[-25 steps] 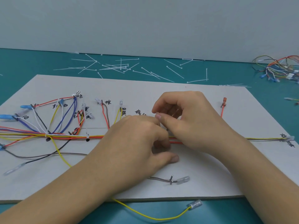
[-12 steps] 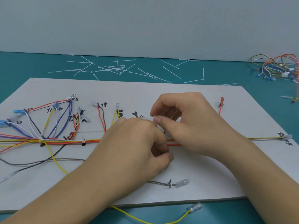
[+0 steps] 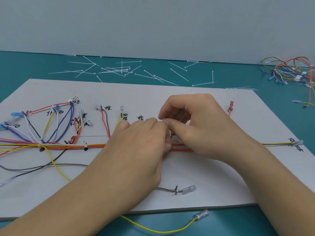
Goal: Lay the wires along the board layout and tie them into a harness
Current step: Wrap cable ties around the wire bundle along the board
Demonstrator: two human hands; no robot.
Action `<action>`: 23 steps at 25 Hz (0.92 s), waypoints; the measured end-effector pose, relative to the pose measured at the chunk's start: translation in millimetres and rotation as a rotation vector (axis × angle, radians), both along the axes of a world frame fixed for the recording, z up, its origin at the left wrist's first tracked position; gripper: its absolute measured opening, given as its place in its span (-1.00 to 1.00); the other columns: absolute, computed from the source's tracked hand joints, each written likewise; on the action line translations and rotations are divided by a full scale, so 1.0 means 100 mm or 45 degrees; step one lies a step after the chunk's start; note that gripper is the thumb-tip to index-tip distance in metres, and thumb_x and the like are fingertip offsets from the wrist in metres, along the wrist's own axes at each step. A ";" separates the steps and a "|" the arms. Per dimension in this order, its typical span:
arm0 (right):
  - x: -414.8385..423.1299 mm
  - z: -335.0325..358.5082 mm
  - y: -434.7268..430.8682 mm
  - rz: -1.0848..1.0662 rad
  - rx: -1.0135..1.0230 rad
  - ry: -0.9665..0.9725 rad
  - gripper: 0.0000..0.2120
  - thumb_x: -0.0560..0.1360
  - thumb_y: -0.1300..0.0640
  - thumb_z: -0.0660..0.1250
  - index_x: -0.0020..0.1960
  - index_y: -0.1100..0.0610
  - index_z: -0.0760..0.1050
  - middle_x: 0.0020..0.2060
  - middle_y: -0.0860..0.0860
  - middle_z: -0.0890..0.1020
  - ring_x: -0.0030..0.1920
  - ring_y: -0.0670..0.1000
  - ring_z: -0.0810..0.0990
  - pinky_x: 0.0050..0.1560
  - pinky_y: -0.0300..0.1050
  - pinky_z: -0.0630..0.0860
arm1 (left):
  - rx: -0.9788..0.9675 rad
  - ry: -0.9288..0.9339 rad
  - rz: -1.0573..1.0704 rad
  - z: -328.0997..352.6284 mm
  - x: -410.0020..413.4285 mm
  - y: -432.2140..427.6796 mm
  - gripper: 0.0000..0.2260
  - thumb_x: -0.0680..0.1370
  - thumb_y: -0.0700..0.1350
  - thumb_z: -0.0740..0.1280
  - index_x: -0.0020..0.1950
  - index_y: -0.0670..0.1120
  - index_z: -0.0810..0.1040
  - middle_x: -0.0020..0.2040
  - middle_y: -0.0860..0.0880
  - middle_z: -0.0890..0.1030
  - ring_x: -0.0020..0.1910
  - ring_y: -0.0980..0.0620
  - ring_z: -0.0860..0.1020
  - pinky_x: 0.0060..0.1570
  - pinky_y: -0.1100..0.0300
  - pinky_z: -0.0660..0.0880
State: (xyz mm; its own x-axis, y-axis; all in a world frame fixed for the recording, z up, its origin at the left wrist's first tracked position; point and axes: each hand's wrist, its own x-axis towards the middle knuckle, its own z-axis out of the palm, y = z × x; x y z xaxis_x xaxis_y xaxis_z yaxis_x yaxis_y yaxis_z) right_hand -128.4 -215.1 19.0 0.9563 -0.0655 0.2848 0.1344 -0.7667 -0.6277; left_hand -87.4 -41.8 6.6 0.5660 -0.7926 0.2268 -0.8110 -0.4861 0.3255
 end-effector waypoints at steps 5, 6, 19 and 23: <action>0.00 0.00 0.01 -0.002 -0.013 0.041 -0.89 0.50 0.29 0.44 -0.09 0.10 0.66 -0.28 -0.10 0.68 -0.25 -0.07 0.64 -0.16 -0.18 0.58 | -0.013 0.056 -0.022 0.05 0.07 0.09 -0.83 0.53 0.19 0.29 -0.16 0.14 0.44 -0.22 0.20 0.51 -0.13 0.18 0.50 0.03 0.05 0.34; 0.00 0.00 0.01 -0.005 -0.011 0.049 -0.89 0.51 0.28 0.44 -0.09 0.09 0.66 -0.28 -0.10 0.68 -0.25 -0.07 0.63 -0.17 -0.18 0.58 | -0.005 0.093 -0.019 0.04 0.10 0.12 -0.74 0.46 0.31 0.28 -0.18 0.13 0.50 -0.27 0.21 0.53 -0.18 0.20 0.51 -0.01 0.07 0.41; -0.02 0.01 0.03 0.032 -0.007 0.074 -0.89 0.50 0.31 0.43 -0.10 0.11 0.65 -0.29 -0.08 0.67 -0.25 -0.06 0.64 -0.16 -0.10 0.58 | -0.140 0.229 -0.013 -0.02 0.03 0.06 -0.65 0.31 0.35 0.40 -0.14 0.14 0.73 -0.24 0.19 0.59 -0.23 0.17 0.52 -0.15 0.12 0.48; -0.02 0.01 0.04 0.038 -0.013 0.084 -0.88 0.50 0.31 0.43 -0.10 0.10 0.65 -0.29 -0.07 0.67 -0.24 -0.05 0.64 -0.15 -0.07 0.59 | -0.056 0.204 0.000 0.01 0.03 0.02 -0.66 0.33 0.35 0.34 -0.16 0.15 0.72 -0.22 0.16 0.58 -0.22 0.12 0.47 -0.14 0.11 0.37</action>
State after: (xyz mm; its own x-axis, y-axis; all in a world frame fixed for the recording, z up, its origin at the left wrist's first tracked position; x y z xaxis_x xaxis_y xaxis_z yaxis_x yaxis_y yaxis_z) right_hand -130.6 -211.3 20.2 0.9746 -0.0342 0.2215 0.1158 -0.7695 -0.6280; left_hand -84.5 -39.8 7.4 0.5977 -0.7838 0.1683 -0.7470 -0.4684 0.4718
